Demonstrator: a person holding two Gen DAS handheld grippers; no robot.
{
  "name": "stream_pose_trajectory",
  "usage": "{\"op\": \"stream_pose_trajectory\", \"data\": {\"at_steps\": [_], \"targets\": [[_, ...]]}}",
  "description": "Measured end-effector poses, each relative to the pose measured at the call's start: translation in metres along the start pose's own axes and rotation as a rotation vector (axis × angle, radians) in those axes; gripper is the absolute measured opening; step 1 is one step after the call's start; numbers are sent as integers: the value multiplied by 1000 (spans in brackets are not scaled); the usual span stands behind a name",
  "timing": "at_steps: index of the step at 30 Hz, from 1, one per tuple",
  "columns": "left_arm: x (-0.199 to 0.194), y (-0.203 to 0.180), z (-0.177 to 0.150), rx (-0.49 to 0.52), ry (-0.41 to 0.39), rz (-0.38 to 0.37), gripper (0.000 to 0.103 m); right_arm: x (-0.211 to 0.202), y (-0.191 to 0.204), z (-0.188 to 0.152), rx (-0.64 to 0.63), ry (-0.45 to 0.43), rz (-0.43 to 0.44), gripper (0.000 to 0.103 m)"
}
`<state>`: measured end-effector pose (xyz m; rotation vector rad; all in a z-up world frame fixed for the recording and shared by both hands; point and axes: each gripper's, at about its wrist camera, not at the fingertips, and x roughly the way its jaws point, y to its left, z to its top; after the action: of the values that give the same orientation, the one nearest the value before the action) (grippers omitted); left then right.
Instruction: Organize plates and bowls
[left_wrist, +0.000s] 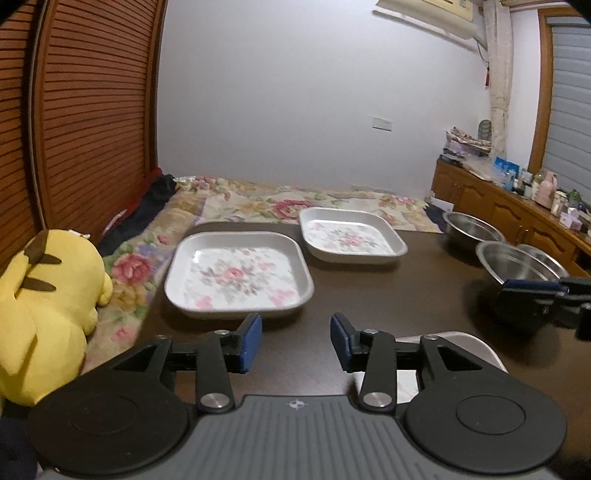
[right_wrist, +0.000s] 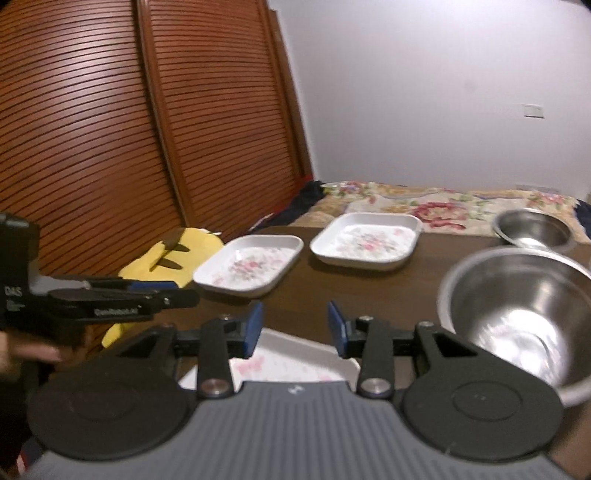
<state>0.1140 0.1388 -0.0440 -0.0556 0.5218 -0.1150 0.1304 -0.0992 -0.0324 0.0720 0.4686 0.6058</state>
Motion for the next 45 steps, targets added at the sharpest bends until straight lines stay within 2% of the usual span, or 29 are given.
{"op": "stream_pose_trajectory", "data": {"at_steps": [2, 9, 14, 22, 29, 39, 45], "targets": [[6, 10, 6, -3, -4, 4, 49, 11, 4, 12, -15, 12, 21, 48], [37, 55, 27, -19, 3, 32, 51, 58, 18, 45, -46, 62, 47, 48], [59, 80, 36, -12, 9, 35, 51, 94, 24, 54, -63, 105, 34, 48], [87, 106, 36, -27, 40, 4, 51, 141, 19, 59, -6, 200, 28, 48], [102, 119, 32, -45, 63, -20, 42, 168, 20, 54, 9, 267, 23, 47], [111, 131, 28, -85, 79, -45, 30, 184, 25, 51, -4, 310, 19, 45], [111, 131, 26, -86, 80, -53, 25, 190, 25, 50, -10, 328, 14, 39]]}}
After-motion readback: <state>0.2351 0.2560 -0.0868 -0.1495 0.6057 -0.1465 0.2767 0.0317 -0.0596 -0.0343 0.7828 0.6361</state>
